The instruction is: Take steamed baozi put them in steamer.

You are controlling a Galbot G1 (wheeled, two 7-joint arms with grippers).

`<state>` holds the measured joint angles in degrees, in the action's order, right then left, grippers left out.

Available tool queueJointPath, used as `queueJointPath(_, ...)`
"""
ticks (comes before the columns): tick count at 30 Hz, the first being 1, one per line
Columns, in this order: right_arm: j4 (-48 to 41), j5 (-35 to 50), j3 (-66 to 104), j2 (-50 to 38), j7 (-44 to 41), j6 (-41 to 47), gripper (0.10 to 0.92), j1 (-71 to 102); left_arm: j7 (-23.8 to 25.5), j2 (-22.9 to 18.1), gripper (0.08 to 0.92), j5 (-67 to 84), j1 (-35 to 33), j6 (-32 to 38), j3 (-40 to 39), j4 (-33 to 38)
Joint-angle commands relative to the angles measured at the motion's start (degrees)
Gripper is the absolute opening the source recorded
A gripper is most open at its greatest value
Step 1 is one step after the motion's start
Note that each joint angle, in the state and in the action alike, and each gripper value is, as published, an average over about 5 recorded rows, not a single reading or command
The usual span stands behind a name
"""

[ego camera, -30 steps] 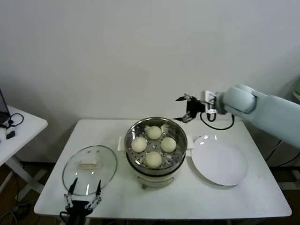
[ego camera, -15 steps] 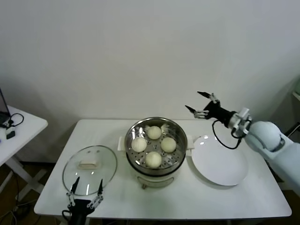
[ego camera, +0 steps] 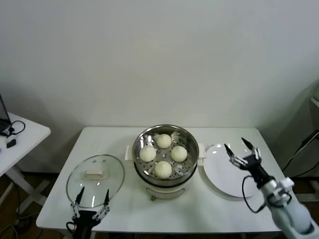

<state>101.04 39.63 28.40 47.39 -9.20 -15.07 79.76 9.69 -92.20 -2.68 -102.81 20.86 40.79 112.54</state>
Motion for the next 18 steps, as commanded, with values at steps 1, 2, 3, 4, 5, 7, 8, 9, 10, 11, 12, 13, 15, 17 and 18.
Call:
queueJointPath(1,2.1,-2.2,9.1,13.4,3.6,-8.9,0.823,15.0,0.0,-2.8,0.823,0.0,0.2,-0.1,-0.2,0.1)
queueJointPath(2,2.2,-2.4,8.9,13.7,3.6,-8.9,0.823,15.0,0.0,-2.8,0.823,0.0,0.3,-0.1,-0.2,0.0)
queueJointPath(3,2.2,-2.6,8.8,13.8,3.6,-9.0,0.823,15.0,0.0,-2.8,0.823,0.0,0.3,-0.1,-0.2,0.0)
queueJointPath(4,2.1,-2.7,8.8,14.0,3.7,-9.1,0.823,14.9,0.0,-2.8,0.823,0.0,0.3,-0.1,-0.2,0.0)
queueJointPath(5,2.1,-2.9,8.7,14.2,3.7,-9.2,0.823,14.8,0.0,-2.8,0.823,0.0,0.3,-0.1,-0.2,0.0)
queueJointPath(7,2.1,-3.1,8.5,14.5,3.9,-9.3,0.823,14.6,0.0,-2.8,0.823,0.0,0.3,0.0,-0.2,0.0)
queueJointPath(8,2.1,-3.2,8.4,14.6,4.0,-9.4,0.823,14.6,0.0,-2.8,0.823,0.0,0.2,0.0,-0.2,0.0)
queueJointPath(9,2.1,-3.2,8.3,14.8,4.0,-9.4,0.823,14.6,0.0,-2.8,0.823,0.1,0.2,0.0,-0.2,0.0)
queueJointPath(10,2.1,-3.4,8.1,14.9,4.1,-9.4,0.823,14.6,0.0,-2.8,0.823,0.1,0.2,0.0,-0.2,0.0)
queueJointPath(11,2.2,-3.5,7.9,15.0,4.1,-9.5,0.823,14.6,0.0,-2.8,0.823,0.1,0.2,0.1,-0.1,0.0)
queueJointPath(12,2.2,-3.6,7.7,15.2,4.1,-9.5,0.823,14.6,0.0,-2.8,0.823,0.1,0.1,0.1,-0.1,0.1)
queueJointPath(13,2.2,-3.8,7.5,15.3,4.2,-9.6,0.823,14.7,0.0,-2.8,0.823,0.1,0.1,0.1,-0.1,0.1)
queueJointPath(15,2.1,-4.1,7.1,15.6,4.2,-9.7,0.823,14.8,0.0,-2.8,0.823,0.1,0.0,0.2,-0.1,0.1)
queueJointPath(17,2.0,-4.4,6.7,15.9,4.3,-9.8,0.823,14.9,0.0,-2.8,0.823,0.1,-0.1,0.2,-0.2,0.2)
queueJointPath(18,2.0,-4.5,6.5,15.9,4.4,-9.8,0.823,14.9,0.0,-2.8,0.823,0.1,-0.2,0.2,-0.2,0.3)
